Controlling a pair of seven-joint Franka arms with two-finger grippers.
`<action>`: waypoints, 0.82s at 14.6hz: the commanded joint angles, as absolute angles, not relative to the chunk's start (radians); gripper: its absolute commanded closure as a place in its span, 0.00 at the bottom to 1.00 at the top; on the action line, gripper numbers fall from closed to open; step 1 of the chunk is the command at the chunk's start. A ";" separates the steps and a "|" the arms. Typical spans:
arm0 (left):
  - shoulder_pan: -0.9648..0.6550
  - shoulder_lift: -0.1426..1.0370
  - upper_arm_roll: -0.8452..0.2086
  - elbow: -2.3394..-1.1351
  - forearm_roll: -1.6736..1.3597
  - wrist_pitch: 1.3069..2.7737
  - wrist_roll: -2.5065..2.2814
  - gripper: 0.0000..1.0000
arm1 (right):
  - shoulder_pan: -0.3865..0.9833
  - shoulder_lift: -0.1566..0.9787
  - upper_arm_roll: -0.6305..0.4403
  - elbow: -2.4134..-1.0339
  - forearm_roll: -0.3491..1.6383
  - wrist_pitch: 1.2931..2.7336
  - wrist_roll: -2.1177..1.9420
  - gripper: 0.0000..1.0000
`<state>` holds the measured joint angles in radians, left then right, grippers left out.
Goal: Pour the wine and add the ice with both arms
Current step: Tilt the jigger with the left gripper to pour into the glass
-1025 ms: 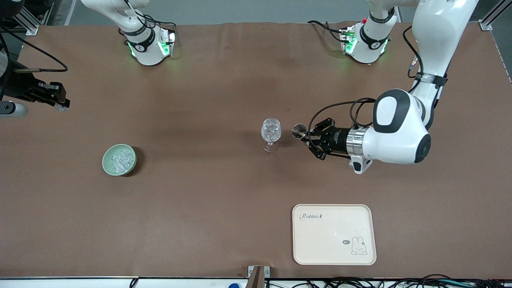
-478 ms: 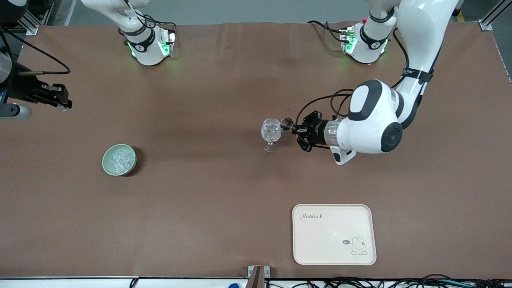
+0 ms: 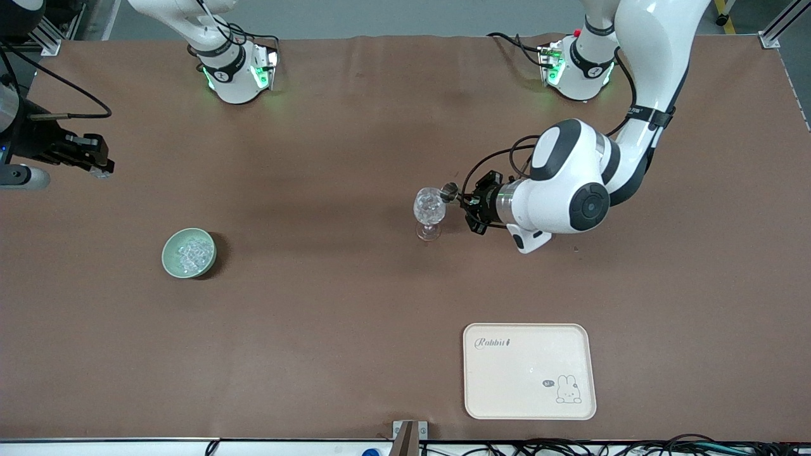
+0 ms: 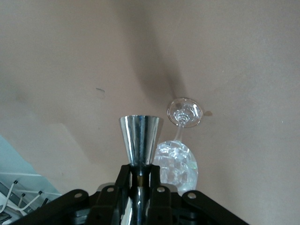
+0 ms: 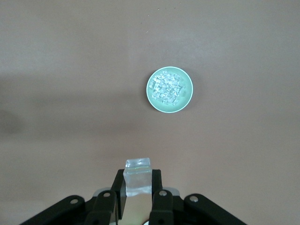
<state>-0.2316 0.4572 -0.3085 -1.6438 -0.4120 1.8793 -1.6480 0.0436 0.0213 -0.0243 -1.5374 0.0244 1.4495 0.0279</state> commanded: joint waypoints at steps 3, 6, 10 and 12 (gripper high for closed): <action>-0.259 0.437 -0.304 -1.651 -0.327 1.888 -1.732 0.99 | 0.046 0.014 -0.018 -1.551 0.023 1.470 0.031 0.98; -0.273 0.436 -0.302 -1.647 -0.322 1.888 -1.743 0.99 | 0.044 0.014 -0.017 -1.551 0.023 1.470 0.031 0.98; -0.293 0.436 -0.304 -1.635 -0.262 1.899 -1.807 0.99 | 0.044 0.014 -0.018 -1.549 0.023 1.470 0.031 0.98; -0.296 0.437 -0.304 -1.632 -0.261 1.904 -1.824 0.99 | 0.044 0.014 -0.018 -1.549 0.023 1.470 0.031 0.98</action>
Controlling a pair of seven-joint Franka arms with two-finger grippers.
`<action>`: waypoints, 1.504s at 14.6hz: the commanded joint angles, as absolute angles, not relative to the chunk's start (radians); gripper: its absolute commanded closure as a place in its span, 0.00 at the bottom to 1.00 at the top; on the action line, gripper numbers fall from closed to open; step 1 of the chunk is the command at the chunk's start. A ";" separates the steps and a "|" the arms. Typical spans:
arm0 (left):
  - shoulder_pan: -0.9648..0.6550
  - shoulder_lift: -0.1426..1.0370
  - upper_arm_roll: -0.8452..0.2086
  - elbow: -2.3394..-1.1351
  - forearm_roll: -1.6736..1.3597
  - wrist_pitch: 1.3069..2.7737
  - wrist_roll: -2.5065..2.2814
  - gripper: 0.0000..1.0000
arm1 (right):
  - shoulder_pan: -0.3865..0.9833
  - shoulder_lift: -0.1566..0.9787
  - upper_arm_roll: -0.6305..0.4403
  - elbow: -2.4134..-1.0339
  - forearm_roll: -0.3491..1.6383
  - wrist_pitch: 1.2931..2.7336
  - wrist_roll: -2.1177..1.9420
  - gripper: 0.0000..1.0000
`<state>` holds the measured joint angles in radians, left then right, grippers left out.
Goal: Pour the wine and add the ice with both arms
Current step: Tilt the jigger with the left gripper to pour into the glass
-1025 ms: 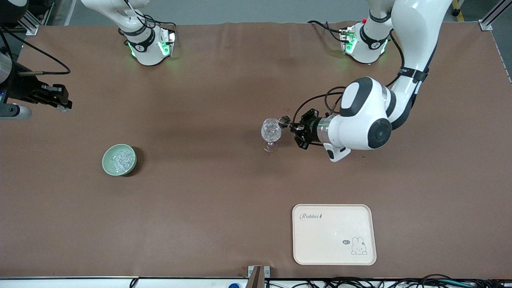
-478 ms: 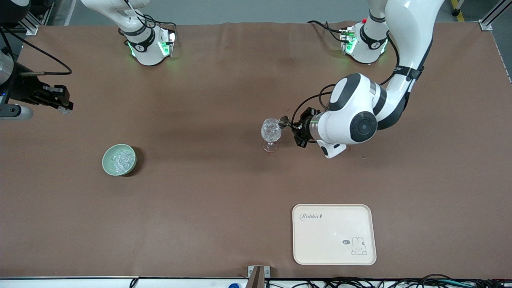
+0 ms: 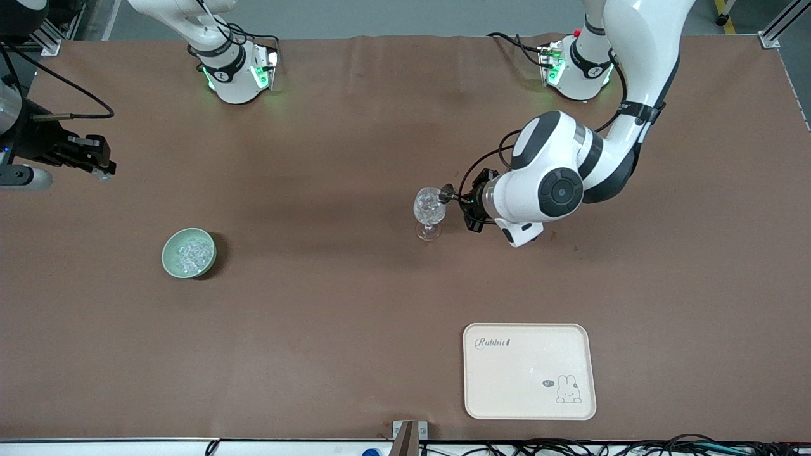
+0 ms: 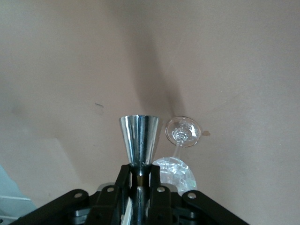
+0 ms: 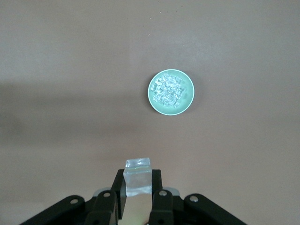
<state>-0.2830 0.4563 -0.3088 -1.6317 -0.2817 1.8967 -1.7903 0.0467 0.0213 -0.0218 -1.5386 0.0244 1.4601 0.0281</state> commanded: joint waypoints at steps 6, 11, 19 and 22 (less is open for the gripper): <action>-0.320 0.437 -0.302 -1.626 -0.209 1.925 -1.897 0.99 | 0.044 0.015 -0.017 -1.549 0.023 1.471 0.031 0.98; -0.354 0.437 -0.304 -1.621 -0.101 1.925 -2.002 0.99 | 0.046 0.015 -0.018 -1.549 0.023 1.479 0.031 0.98; -0.393 0.442 -0.304 -1.601 -0.015 1.925 -2.085 0.99 | 0.092 0.046 -0.014 -1.539 0.029 1.509 0.113 0.98; -0.405 0.440 -0.302 -1.601 0.001 1.924 -2.095 0.99 | 0.144 0.066 -0.014 -1.536 0.029 1.540 0.217 0.98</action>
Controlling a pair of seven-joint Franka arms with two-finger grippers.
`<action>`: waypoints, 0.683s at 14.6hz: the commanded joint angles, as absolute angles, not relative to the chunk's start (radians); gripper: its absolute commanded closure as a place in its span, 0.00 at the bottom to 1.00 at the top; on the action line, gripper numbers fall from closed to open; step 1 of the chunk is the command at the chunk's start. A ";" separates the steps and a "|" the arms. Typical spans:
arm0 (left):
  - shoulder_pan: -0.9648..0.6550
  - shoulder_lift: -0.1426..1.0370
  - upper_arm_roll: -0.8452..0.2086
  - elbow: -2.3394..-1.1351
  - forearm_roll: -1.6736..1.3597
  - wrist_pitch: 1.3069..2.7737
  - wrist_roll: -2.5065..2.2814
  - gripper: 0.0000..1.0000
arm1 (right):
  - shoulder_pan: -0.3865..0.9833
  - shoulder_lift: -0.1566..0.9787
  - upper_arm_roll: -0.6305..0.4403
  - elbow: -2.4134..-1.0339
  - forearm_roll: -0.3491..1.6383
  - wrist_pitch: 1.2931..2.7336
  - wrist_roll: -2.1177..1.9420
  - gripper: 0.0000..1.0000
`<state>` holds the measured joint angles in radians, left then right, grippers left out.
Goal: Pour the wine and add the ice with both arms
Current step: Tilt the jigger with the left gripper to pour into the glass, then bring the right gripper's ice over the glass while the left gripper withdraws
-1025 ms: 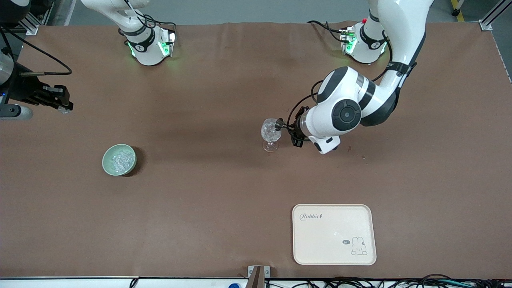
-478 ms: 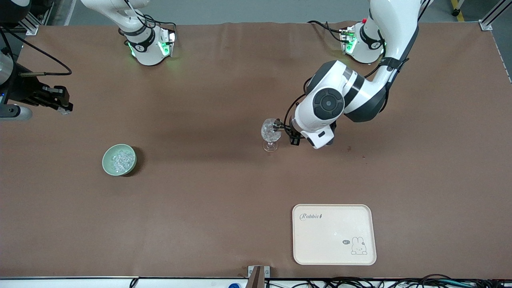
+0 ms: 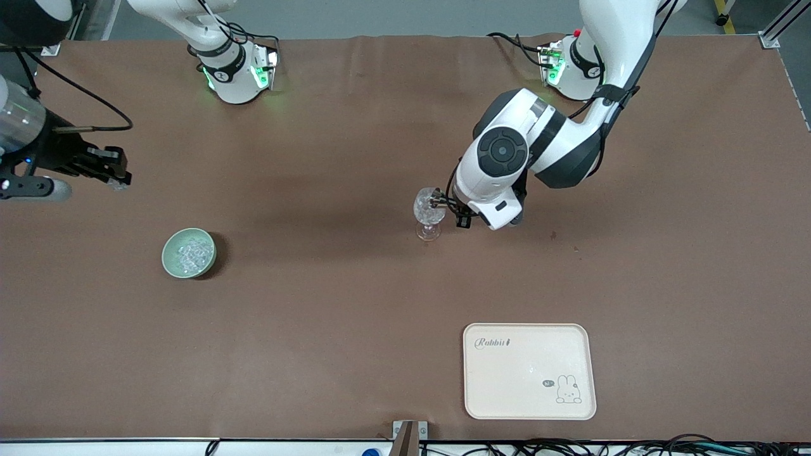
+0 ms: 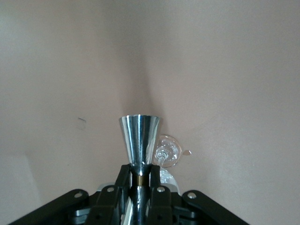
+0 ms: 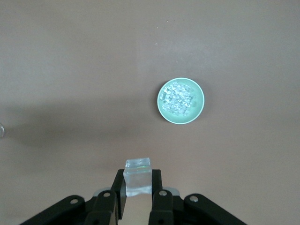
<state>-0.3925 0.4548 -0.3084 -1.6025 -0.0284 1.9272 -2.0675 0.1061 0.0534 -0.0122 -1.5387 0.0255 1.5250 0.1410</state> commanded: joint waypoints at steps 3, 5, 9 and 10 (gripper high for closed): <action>-0.425 0.440 -0.302 -1.600 0.054 1.921 -2.141 0.99 | 0.210 0.092 -0.014 -1.532 0.034 1.575 0.326 0.98; -0.426 0.439 -0.302 -1.600 0.054 1.916 -2.143 0.99 | 0.248 0.116 -0.012 -1.525 0.035 1.583 0.411 0.98; -0.434 0.436 -0.302 -1.601 0.055 1.911 -2.141 0.99 | 0.313 0.176 -0.012 -1.470 0.035 1.583 0.498 0.98; -0.436 0.434 -0.302 -1.601 0.069 1.908 -2.143 0.99 | 0.325 0.186 -0.012 -1.460 0.038 1.585 0.503 0.98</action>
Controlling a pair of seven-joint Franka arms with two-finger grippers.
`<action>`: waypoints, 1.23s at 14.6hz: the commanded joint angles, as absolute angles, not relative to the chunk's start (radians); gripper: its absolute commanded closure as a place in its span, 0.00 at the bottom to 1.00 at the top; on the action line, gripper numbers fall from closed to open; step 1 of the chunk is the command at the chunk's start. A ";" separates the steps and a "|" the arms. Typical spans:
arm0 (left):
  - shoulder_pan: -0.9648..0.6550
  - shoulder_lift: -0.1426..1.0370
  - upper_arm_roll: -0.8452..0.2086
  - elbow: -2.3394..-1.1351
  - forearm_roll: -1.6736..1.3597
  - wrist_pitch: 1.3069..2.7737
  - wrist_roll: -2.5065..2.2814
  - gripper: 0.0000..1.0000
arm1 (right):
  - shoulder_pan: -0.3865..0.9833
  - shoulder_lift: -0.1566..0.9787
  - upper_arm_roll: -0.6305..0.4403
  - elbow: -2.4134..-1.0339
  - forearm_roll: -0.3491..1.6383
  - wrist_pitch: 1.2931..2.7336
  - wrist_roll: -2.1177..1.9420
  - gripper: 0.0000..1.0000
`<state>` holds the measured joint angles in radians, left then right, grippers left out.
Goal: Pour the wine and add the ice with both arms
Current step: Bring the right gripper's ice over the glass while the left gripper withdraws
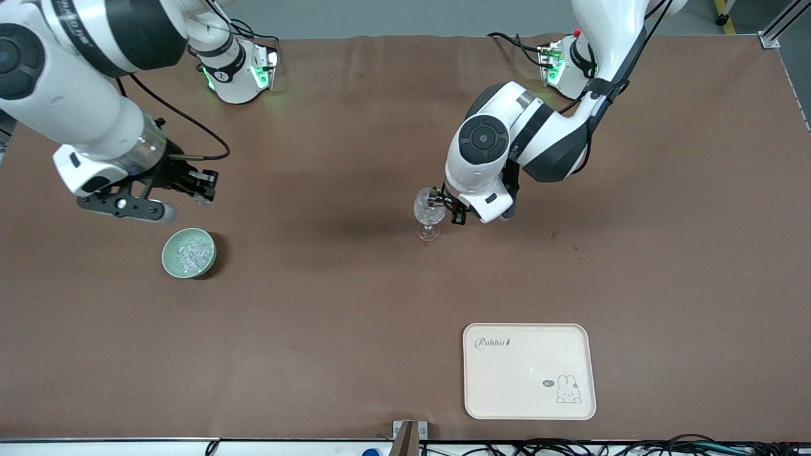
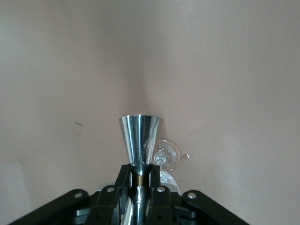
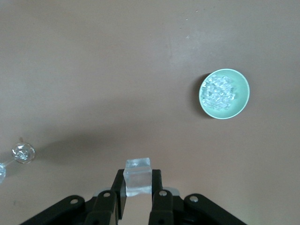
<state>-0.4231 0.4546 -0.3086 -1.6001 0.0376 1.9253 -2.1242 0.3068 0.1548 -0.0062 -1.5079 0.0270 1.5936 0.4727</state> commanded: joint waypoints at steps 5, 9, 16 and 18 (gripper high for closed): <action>-0.448 0.434 -0.304 -1.600 0.110 1.893 -2.164 0.99 | 0.368 0.204 -0.012 -1.457 0.107 1.631 0.543 0.98; -0.424 0.423 -0.316 -1.600 0.091 1.882 -2.109 0.99 | 0.394 0.210 -0.012 -1.457 0.106 1.638 0.566 0.98; -0.319 0.411 -0.319 -1.537 -0.143 1.882 -1.953 0.99 | 0.396 0.212 -0.012 -1.457 0.112 1.647 0.569 0.98; -0.253 0.414 -0.319 -1.510 -0.251 1.882 -1.892 0.99 | 0.402 0.216 -0.012 -1.457 0.118 1.663 0.577 0.98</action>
